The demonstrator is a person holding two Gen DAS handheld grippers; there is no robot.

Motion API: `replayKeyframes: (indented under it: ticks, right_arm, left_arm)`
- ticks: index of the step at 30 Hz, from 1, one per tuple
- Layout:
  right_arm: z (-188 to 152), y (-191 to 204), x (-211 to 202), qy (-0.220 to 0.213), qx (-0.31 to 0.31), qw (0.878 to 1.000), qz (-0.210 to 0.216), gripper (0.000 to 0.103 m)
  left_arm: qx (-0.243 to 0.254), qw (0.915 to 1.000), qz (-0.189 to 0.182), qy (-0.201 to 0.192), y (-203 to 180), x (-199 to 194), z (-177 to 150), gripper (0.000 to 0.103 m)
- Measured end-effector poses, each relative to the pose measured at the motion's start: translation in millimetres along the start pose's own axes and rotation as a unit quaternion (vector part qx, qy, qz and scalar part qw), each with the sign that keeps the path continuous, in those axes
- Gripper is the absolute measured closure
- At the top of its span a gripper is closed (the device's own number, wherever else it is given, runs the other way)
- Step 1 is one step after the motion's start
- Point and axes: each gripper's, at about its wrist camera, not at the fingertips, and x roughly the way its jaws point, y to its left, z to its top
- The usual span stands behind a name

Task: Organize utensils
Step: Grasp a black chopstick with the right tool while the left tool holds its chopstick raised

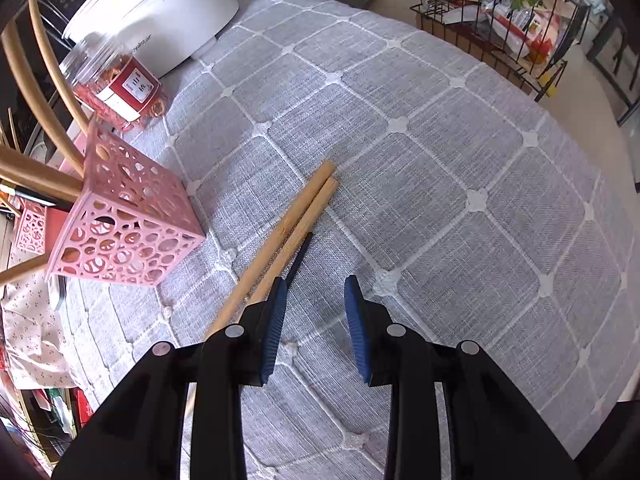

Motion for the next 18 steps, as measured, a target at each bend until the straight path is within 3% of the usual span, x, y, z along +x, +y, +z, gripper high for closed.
replayKeyframes:
  ticks: [8, 12, 16, 18]
  right_arm:
    - [-8, 25, 5, -0.003, -0.044, 0.998, -0.041, 0.072]
    - [-21, 39, 3, -0.013, -0.083, 0.994, -0.064, 0.082]
    - [-53, 41, -1, -0.03, -0.129, 0.99, -0.051, 0.098]
    - [-71, 35, -11, -0.037, -0.15, 0.987, -0.036, 0.098]
  left_arm:
    - [-0.004, 1.0, 0.002, 0.001, 2, 0, 1, 0.097]
    - [-0.002, 1.0, 0.004, 0.001, 1, -1, 1, 0.097]
    - [-0.002, 0.9999, 0.012, -0.006, 3, -8, 0, 0.097]
    - [-0.001, 0.9998, 0.018, -0.01, 3, -12, -1, 0.097]
